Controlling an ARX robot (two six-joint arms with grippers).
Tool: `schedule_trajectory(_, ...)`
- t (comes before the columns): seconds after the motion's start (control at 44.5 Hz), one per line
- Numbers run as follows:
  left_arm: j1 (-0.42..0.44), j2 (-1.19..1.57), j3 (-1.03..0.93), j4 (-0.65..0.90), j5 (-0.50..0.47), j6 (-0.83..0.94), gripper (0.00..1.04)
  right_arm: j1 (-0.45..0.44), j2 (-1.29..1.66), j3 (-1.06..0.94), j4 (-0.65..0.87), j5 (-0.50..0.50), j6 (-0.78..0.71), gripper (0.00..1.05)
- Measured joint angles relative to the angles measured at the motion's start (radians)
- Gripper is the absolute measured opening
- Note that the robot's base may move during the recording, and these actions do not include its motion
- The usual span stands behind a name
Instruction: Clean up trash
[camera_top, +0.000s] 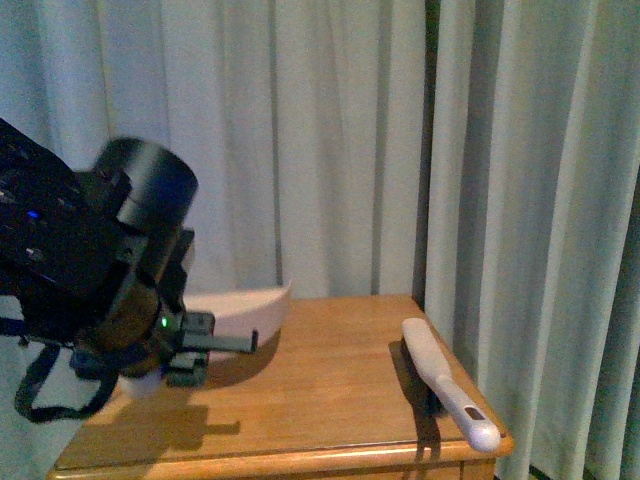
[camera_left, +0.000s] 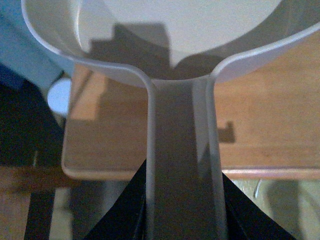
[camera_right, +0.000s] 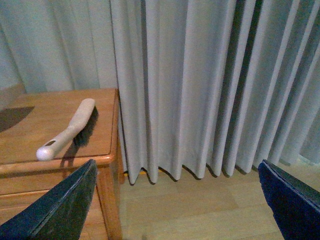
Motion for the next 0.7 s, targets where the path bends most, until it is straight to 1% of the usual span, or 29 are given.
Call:
schedule_trajectory(0.09, -0.003, -0.125, -0.099, 0.194, -0.008, 0.071, 0.27, 0.000, 0.000, 0.000, 0.000, 0.000, 0.000, 0.97)
schedule_trajectory(0.157, -0.003, -0.209, -0.166, 0.300, -0.005, 0.090, 0.27, 0.000, 0.000, 0.000, 0.000, 0.000, 0.000, 0.97)
schedule_trajectory(0.315, -0.002, -0.397, -0.317, 0.479, 0.010, 0.121, 0.27, 0.000, 0.000, 0.000, 0.000, 0.000, 0.000, 0.97)
schedule_trajectory(0.404, 0.002, -0.574, -0.463, 0.595, 0.021, 0.158, 0.27, 0.000, 0.000, 0.000, 0.000, 0.000, 0.000, 0.97)
schedule_trajectory(0.494, 0.026, -0.749, -0.602, 0.636, 0.044, 0.180, 0.27, 0.000, 0.000, 0.000, 0.000, 0.000, 0.000, 0.97)
schedule_trajectory(0.539, 0.053, -0.836, -0.680, 0.649, 0.059, 0.196, 0.27, 0.000, 0.000, 0.000, 0.000, 0.000, 0.000, 0.97)
schedule_trajectory(0.697, 0.143, -1.004, -0.854, 0.678, 0.121, 0.226, 0.27, 0.000, 0.000, 0.000, 0.000, 0.000, 0.000, 0.97)
